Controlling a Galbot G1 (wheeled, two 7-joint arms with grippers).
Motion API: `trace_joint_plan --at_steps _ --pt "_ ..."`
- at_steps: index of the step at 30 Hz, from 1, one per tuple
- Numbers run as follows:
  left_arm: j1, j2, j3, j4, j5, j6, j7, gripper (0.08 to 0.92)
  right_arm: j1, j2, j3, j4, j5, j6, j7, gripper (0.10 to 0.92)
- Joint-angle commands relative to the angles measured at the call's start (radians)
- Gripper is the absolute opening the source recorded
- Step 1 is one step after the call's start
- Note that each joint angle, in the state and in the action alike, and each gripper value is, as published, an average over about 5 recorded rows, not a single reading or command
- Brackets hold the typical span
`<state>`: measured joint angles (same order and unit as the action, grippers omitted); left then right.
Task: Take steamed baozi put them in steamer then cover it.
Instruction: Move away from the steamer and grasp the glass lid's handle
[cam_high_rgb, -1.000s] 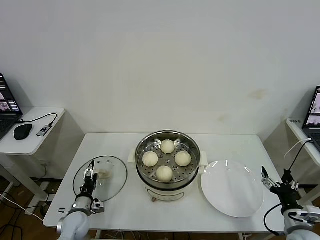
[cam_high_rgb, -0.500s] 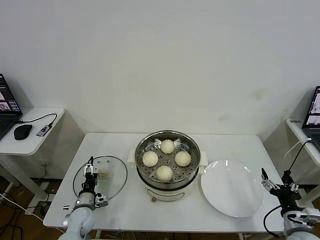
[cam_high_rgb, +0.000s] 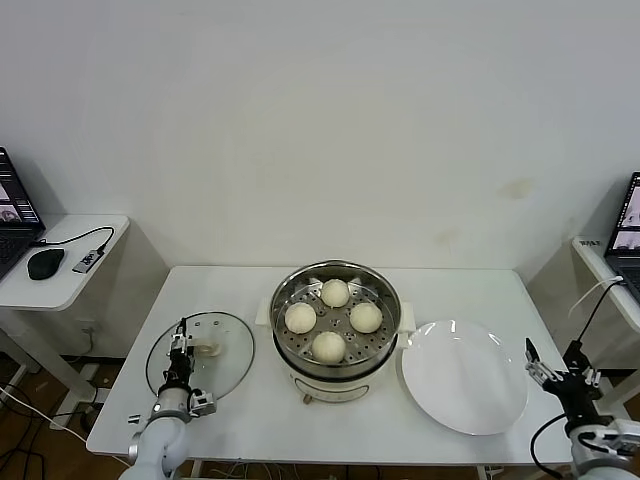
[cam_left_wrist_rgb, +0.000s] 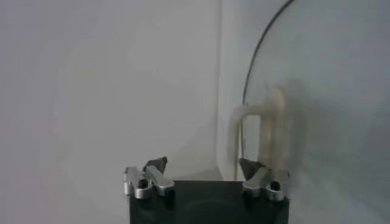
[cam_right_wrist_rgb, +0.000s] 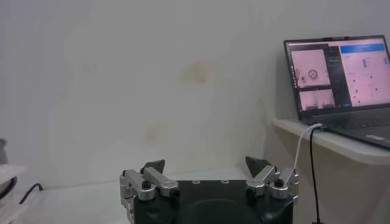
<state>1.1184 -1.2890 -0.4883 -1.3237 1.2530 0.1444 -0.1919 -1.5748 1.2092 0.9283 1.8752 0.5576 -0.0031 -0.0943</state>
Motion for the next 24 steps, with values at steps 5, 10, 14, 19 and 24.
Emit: trace_joint_plan --at_steps 5,10,14,19,24 --pt "-0.003 0.004 0.000 0.031 -0.012 -0.018 -0.017 0.510 -0.005 0.000 0.005 0.006 -0.001 0.000 -0.001 0.823" --pt "-0.002 0.008 -0.002 0.033 -0.012 -0.022 -0.033 0.363 -0.006 0.002 0.005 0.008 -0.003 0.000 -0.003 0.823" --pt "0.013 0.019 -0.007 -0.017 -0.027 -0.013 -0.011 0.250 -0.002 0.004 0.005 0.010 -0.002 0.000 -0.003 0.823" --pt "0.061 0.048 -0.018 -0.152 -0.093 0.009 0.023 0.142 0.006 0.005 0.005 0.013 -0.001 -0.003 -0.003 0.823" --pt "0.106 0.075 -0.026 -0.253 -0.101 0.086 -0.005 0.138 0.020 0.007 0.005 0.013 0.004 -0.006 -0.003 0.823"
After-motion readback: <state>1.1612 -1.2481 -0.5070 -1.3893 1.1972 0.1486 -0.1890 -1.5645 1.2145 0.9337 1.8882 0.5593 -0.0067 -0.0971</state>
